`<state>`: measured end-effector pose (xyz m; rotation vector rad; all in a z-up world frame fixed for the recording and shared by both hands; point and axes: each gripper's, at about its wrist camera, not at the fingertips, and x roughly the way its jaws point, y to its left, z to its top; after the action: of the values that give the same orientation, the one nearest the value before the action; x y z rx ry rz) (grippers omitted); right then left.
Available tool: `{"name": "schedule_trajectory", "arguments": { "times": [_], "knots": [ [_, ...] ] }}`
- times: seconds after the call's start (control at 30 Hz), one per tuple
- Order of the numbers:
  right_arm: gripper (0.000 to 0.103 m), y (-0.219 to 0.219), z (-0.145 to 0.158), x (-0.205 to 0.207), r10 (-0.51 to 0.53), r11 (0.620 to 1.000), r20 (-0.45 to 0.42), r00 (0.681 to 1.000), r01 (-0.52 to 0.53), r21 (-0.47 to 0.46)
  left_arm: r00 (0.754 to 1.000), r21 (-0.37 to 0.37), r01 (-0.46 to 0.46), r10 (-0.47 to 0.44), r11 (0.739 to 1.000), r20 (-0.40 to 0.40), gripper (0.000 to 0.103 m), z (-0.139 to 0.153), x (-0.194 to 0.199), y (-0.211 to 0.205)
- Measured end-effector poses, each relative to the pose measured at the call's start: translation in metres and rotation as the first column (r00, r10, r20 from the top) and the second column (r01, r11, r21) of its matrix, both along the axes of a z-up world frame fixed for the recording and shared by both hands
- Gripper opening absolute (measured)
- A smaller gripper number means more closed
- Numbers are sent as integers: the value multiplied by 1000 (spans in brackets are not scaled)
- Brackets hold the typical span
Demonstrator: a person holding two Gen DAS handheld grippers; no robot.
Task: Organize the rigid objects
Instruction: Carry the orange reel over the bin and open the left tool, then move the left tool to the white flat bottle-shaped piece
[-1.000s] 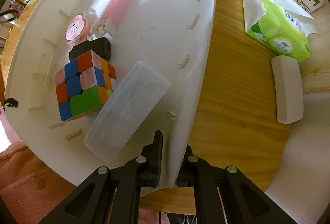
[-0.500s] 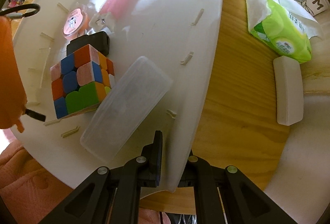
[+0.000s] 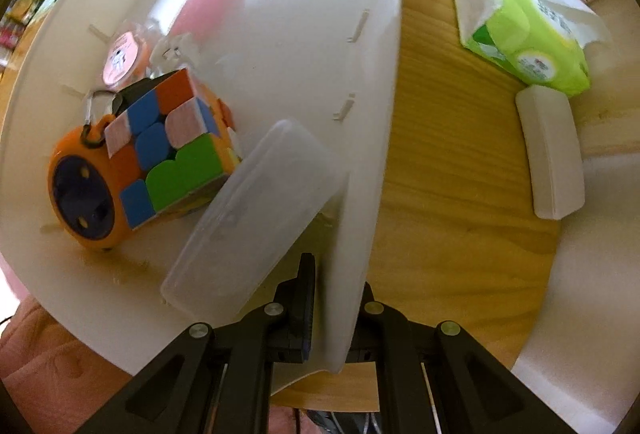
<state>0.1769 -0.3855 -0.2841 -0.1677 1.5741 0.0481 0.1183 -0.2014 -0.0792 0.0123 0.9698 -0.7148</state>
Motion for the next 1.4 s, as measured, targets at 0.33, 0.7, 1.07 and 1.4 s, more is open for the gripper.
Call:
{"name": "schedule_trajectory", "arguments": {
  "times": [0.33,0.7,1.07,1.4],
  "knots": [
    [8,-22,-2,1,-163,986,29,986,162,30,1000,49,-21,21,999,-2,84,6,4,54],
    [9,-55,-7,5,-276,959,30,961,274,67,997,111,-59,65,992,-48,84,-2,28,119],
    [10,-70,0,6,-326,944,34,945,324,61,997,224,-21,39,974,-73,84,-24,66,157],
    [12,-54,-1,6,-353,936,36,935,352,27,992,317,84,-50,945,-112,88,-60,110,155]
  ]
}}
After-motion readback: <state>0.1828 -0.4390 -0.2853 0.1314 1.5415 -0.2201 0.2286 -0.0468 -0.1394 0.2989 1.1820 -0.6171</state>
